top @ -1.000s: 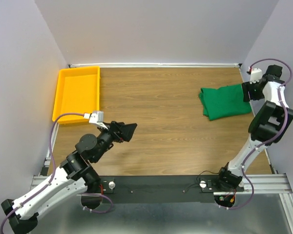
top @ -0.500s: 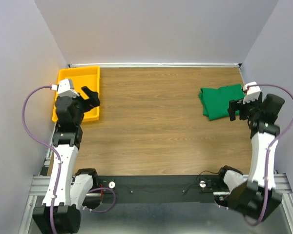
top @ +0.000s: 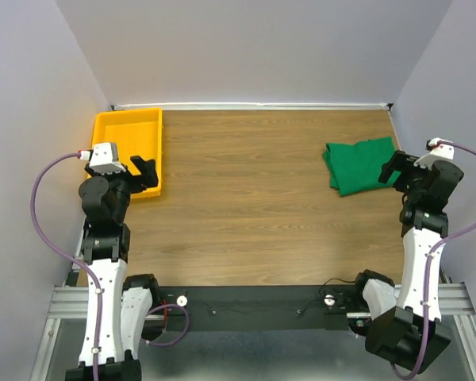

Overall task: Fold and stack the t-shirts
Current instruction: Reset both grippers

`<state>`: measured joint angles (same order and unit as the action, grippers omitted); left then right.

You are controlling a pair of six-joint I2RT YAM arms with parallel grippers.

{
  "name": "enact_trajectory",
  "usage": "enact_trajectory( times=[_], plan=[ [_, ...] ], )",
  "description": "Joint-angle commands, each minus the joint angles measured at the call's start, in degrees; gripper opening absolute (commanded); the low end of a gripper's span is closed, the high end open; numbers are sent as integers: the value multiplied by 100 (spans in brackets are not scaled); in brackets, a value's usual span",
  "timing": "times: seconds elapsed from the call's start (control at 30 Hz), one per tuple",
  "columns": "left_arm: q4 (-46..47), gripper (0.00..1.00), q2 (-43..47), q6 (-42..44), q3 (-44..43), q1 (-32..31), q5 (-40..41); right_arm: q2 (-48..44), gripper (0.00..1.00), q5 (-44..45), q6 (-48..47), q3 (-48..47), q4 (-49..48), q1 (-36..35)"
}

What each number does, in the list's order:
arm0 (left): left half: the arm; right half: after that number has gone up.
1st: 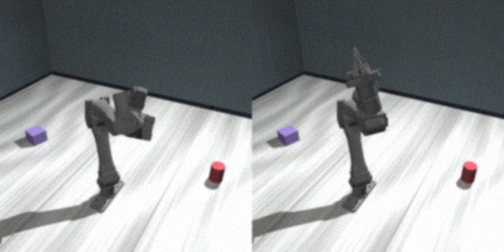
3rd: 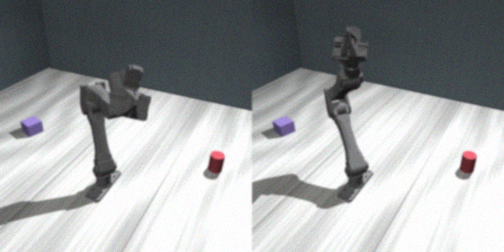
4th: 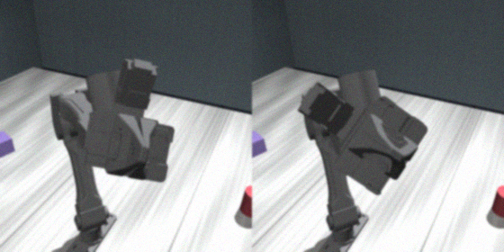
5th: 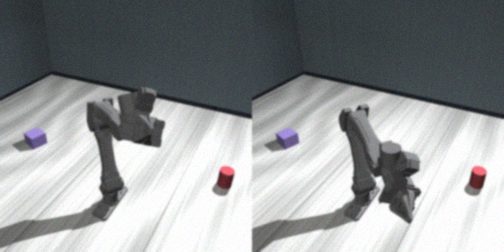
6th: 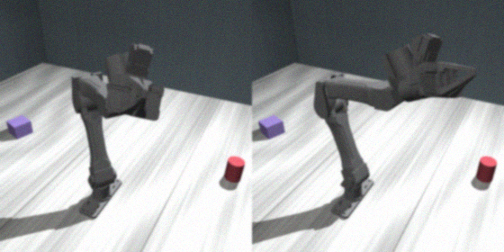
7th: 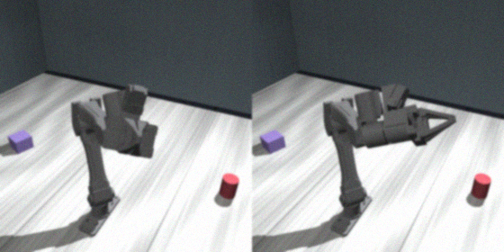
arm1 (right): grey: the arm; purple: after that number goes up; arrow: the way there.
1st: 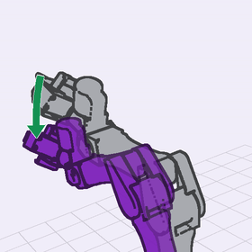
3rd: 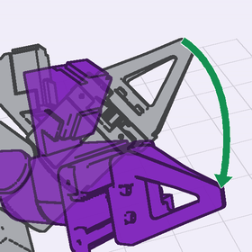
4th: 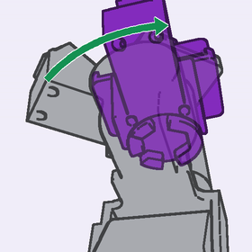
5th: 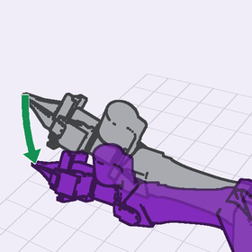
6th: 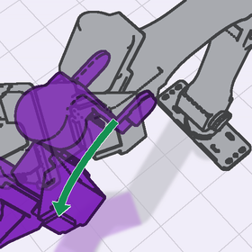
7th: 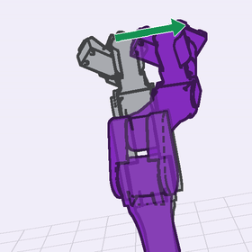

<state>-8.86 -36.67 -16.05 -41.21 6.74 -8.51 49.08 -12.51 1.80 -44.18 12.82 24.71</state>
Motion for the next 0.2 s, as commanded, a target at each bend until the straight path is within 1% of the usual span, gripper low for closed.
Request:
enact_trajectory(
  times=[0.0, 0.17],
  plan=[
    [139, 98, -34, 138, 96, 2, -247, 119, 100, 671, 242, -3, -254, 16],
    [192, 99, 63, 146, 148, -15, -282, 190, 100, 741, 259, 208, -525, 16]
  ],
)
